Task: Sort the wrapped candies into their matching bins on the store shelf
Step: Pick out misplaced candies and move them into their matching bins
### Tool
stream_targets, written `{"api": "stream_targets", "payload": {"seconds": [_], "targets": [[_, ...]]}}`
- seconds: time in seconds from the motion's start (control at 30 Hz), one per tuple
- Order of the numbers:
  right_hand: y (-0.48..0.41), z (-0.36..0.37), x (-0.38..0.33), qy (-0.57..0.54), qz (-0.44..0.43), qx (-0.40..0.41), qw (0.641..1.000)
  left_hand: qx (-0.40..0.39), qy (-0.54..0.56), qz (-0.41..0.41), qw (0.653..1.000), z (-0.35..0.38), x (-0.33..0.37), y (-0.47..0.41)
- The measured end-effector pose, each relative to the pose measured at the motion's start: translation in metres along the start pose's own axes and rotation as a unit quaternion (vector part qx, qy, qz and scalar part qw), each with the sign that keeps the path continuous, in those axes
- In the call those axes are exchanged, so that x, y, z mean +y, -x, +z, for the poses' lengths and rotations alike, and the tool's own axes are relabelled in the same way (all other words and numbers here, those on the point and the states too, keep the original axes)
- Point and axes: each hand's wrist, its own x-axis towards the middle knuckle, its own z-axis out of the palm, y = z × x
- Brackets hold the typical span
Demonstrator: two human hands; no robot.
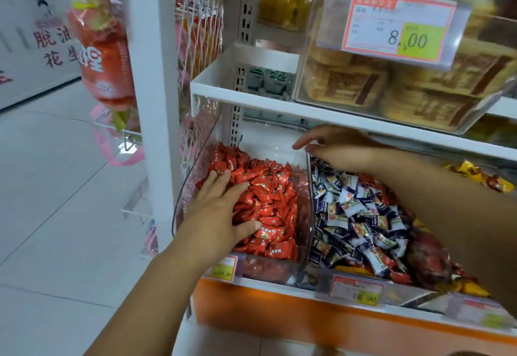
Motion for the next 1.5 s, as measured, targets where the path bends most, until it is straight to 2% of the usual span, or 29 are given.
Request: {"api": "stream_targets", "payload": {"seconds": [0.1,0.23,0.33,0.43,0.53,0.6,0.7,0.8,0.97,1.07,1.13,1.2,1.27,1.33,1.37,1.43,1.5], "targets": [[-0.034,0.019,-0.029,0.045,-0.037,-0.06,0.997,-0.015,-0.005,-0.005,1.0,0.001,-0.005,0.0],[-0.071,0.047,-0.041,0.143,0.039,-0.206,0.967,-0.014,0.011,-0.008,1.0,0.002,-0.011,0.001],[-0.084,0.065,-0.042,0.11,0.07,-0.284,0.95,-0.006,0.008,-0.002,1.0,0.002,-0.014,0.001],[-0.095,0.08,-0.041,0.124,0.096,-0.338,0.928,-0.011,0.004,-0.003,1.0,0.003,-0.014,0.001],[-0.097,0.082,-0.032,0.055,0.088,-0.311,0.945,-0.014,0.002,-0.002,1.0,0.005,-0.015,-0.001],[-0.097,0.077,-0.028,-0.065,0.101,-0.293,0.948,-0.012,0.009,-0.005,1.0,0.006,-0.015,-0.002],[-0.098,0.067,-0.03,-0.22,0.109,-0.263,0.933,-0.007,0.018,-0.013,1.0,0.006,-0.015,-0.003],[-0.101,0.058,-0.028,-0.283,0.098,-0.224,0.927,0.002,0.024,-0.027,0.999,0.006,-0.015,-0.001],[-0.103,0.049,-0.022,-0.342,0.149,-0.189,0.908,0.012,0.042,-0.04,0.998,0.005,-0.013,-0.001],[-0.097,0.044,-0.028,-0.331,0.144,-0.241,0.901,0.016,0.046,-0.045,0.998,0.004,-0.012,-0.001],[-0.094,0.041,-0.028,-0.318,0.145,-0.235,0.907,0.018,0.046,-0.047,0.998,0.004,-0.012,-0.001],[-0.092,0.041,-0.025,-0.254,0.117,-0.148,0.949,0.019,0.045,-0.047,0.998,0.004,-0.012,-0.001],[-0.091,0.044,-0.023,-0.142,0.049,-0.042,0.988,0.022,0.041,-0.042,0.998,0.003,-0.012,-0.001],[-0.091,0.045,-0.026,-0.059,0.01,0.007,0.998,0.018,0.037,-0.043,0.998,0.003,-0.012,-0.001],[-0.091,0.047,-0.028,-0.01,0.01,0.004,1.0,0.017,0.037,-0.043,0.998,0.003,-0.012,-0.001],[-0.088,0.051,-0.033,0.067,0.036,-0.059,0.995,0.02,0.038,-0.042,0.998,0.004,-0.013,-0.001],[-0.086,0.057,-0.036,0.06,0.072,-0.142,0.985,0.019,0.033,-0.043,0.998,0.004,-0.013,-0.002]]}}
